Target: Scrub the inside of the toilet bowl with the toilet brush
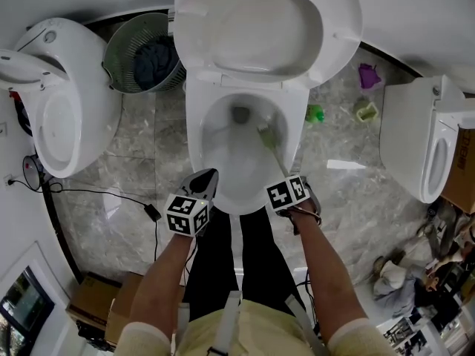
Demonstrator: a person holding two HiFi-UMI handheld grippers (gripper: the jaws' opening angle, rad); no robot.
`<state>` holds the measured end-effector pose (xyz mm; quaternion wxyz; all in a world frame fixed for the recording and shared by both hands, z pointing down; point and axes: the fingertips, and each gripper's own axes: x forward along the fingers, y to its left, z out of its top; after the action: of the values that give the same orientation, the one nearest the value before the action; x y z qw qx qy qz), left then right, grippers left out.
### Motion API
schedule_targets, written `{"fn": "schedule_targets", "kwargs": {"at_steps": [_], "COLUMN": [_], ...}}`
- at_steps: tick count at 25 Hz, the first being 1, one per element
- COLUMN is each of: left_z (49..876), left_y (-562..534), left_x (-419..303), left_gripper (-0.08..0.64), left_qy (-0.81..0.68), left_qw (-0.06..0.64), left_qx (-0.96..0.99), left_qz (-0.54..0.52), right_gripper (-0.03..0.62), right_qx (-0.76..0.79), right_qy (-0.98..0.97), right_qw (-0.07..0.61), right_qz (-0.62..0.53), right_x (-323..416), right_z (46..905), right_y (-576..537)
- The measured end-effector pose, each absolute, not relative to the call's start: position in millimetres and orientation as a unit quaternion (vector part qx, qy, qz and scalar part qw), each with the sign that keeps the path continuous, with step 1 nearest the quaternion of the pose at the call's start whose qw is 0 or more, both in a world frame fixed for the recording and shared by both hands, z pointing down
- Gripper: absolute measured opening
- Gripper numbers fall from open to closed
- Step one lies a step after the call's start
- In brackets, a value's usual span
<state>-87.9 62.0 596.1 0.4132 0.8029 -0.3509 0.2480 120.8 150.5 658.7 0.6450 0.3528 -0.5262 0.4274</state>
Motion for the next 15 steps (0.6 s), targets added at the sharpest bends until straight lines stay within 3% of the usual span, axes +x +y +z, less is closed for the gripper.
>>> {"fn": "schedule_targets", "kwargs": {"at_steps": [15], "left_z": [598.3], "left_y": [78.1], "left_x": [-93.0], "left_gripper": [0.011], "left_qy": [-0.349], "left_qw": [0.409], "left_qx": [0.802], "left_qz": [0.260], "right_gripper": [0.028], "right_qx": [0.268], "right_qy": [-0.528], "right_qw": [0.688], "right_qz": [0.420], "right_x": [99.3], "right_z": [656.1], "right_y": [202.6]}}
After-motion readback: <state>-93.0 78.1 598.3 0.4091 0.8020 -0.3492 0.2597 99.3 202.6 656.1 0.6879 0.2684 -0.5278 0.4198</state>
